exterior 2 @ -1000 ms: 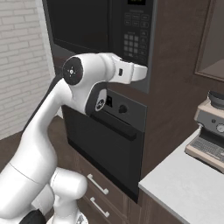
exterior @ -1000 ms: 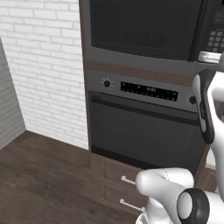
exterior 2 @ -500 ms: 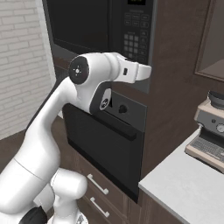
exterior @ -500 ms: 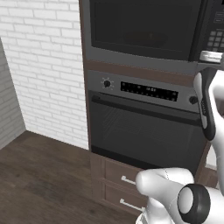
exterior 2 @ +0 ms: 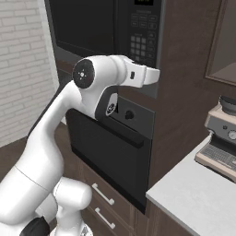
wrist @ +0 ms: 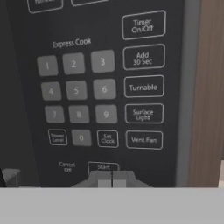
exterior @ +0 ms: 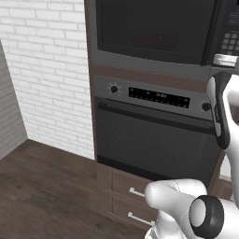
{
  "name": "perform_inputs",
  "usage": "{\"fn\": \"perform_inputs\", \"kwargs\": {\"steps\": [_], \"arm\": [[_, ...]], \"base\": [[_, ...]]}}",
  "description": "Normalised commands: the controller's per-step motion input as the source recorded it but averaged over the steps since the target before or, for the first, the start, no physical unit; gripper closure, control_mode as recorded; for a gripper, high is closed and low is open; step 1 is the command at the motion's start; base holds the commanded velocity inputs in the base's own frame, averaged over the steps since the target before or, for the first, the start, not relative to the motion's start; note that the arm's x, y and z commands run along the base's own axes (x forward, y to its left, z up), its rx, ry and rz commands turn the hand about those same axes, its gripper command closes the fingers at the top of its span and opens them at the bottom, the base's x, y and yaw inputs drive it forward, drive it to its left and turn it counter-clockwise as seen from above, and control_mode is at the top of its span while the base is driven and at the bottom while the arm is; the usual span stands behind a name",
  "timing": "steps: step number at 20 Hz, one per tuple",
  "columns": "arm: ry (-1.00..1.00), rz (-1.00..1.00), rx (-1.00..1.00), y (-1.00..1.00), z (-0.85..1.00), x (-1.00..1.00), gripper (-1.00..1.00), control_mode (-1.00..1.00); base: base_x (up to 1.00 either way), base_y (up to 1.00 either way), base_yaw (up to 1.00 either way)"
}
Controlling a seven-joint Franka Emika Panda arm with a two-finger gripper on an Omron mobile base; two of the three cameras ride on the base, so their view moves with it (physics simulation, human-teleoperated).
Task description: Pick the mushroom from the sink and place it in the bowl. Then pick the bowl and place it in the microwave. Then close the microwave door and press the start button.
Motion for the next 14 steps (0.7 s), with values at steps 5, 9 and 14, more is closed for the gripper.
{"fn": "perform_inputs", "kwargs": {"steps": [5,9,14], "arm": [[0.00,0.00,0.00,0.00,0.00,0.15,1.00,-1.00],[0.01,0.00,0.00,0.00,-0.06,0.57,1.00,-1.00],[0.01,-0.01,0.00,-0.02,-0.58,1.00,1.00,-1.00]], "base": [[0.00,0.00,0.00],[0.00,0.00,0.00],[0.00,0.00,0.00]]}}
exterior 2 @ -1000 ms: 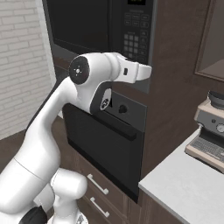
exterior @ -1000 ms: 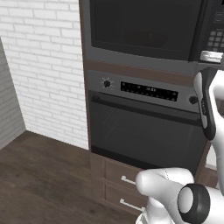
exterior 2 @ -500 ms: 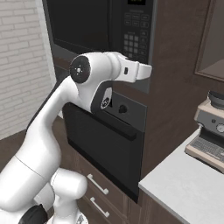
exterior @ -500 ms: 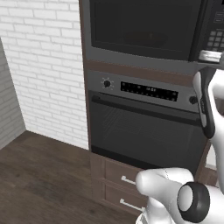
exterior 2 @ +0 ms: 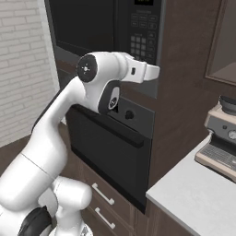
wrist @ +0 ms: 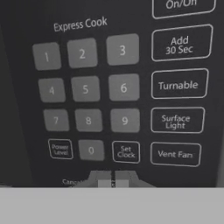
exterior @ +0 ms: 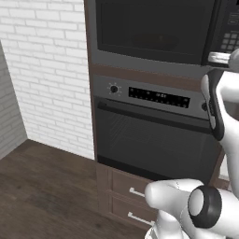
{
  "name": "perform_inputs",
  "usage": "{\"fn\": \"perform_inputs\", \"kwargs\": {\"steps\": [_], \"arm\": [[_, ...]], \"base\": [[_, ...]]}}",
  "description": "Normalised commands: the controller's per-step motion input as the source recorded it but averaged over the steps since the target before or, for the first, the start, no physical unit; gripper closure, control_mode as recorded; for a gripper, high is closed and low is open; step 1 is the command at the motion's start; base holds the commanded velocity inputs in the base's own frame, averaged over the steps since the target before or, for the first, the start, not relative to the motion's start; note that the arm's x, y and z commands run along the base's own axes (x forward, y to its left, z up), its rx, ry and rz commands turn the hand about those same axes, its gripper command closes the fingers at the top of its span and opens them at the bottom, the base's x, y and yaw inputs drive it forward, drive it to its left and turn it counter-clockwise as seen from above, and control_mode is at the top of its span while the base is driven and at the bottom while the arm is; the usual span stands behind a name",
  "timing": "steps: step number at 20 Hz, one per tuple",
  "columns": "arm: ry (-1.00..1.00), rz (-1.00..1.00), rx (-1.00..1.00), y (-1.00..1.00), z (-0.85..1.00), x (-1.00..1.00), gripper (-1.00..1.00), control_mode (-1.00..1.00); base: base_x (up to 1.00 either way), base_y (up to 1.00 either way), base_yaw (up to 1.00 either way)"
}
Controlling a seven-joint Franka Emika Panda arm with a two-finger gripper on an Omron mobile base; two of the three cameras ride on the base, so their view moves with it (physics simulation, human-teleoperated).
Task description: Pick the mushroom from the sink and place it in the bowl. Then pick the bowl and place it in the microwave. Then close the microwave door and press the start button.
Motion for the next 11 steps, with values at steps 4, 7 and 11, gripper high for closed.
{"fn": "perform_inputs", "kwargs": {"steps": [4,7,11], "arm": [[-0.04,0.07,0.00,-0.54,-1.00,0.36,1.00,-1.00],[-0.20,0.11,0.00,0.00,-1.00,0.03,1.00,-1.00],[-0.35,0.14,0.00,0.00,-1.00,0.65,1.00,-1.00]], "base": [[0.00,0.00,0.00],[0.00,0.00,0.00],[0.00,0.00,0.00]]}}
